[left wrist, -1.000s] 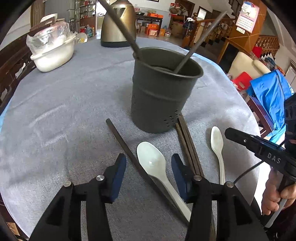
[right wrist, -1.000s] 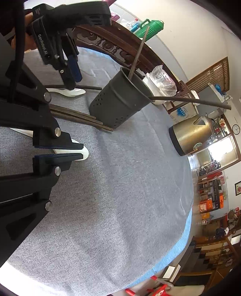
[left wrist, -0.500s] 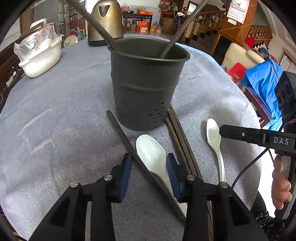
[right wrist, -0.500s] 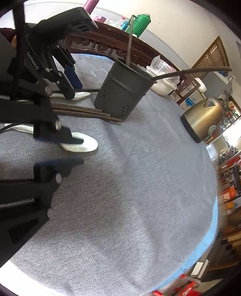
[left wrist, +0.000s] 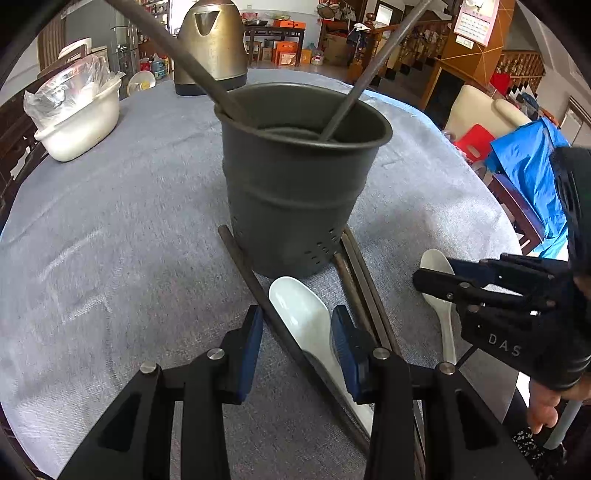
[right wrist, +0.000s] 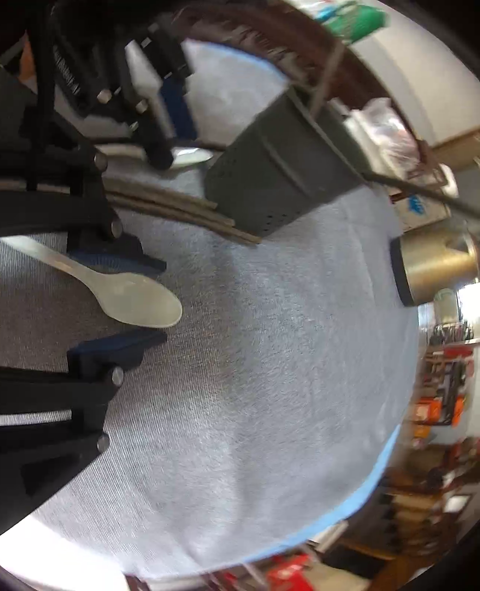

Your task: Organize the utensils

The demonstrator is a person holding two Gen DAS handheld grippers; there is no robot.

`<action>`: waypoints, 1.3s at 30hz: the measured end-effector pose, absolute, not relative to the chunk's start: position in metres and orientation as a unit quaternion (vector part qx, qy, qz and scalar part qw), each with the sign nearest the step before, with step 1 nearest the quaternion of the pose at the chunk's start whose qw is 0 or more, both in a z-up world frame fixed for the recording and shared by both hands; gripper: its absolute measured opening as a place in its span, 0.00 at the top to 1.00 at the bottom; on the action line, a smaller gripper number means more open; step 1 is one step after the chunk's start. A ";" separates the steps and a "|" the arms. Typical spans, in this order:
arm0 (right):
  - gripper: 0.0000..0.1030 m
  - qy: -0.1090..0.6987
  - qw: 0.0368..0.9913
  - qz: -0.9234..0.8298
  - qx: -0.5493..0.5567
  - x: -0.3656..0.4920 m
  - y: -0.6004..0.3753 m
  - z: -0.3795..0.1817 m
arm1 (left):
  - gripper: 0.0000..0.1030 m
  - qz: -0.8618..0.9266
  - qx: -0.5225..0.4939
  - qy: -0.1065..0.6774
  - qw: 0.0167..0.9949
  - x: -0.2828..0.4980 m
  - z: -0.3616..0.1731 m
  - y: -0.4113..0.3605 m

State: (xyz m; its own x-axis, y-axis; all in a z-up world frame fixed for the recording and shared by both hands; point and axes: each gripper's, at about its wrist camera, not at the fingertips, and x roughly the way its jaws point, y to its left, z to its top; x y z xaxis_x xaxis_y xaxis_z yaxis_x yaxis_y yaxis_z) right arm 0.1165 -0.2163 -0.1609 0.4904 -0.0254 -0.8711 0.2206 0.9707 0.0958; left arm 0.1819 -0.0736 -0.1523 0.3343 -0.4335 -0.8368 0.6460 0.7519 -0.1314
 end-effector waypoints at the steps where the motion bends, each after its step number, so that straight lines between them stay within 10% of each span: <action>1: 0.85 0.499 0.858 -0.068 0.099 0.115 -0.218 -0.162 | 0.61 -0.331 0.108 0.468 0.812 0.181 -0.150 -0.071; 29: 0.89 0.485 0.860 -0.047 0.154 0.102 -0.240 -0.161 | 0.47 -0.297 0.108 0.506 0.803 0.177 -0.160 -0.059; 34: 0.92 0.474 0.866 -0.042 0.152 0.098 -0.238 -0.159 | 0.92 -0.312 0.092 0.502 0.801 0.173 -0.162 -0.057; 39: 0.92 0.435 0.887 -0.025 0.155 0.094 -0.235 -0.144 | 0.93 -0.319 0.091 0.478 0.813 0.167 -0.153 -0.051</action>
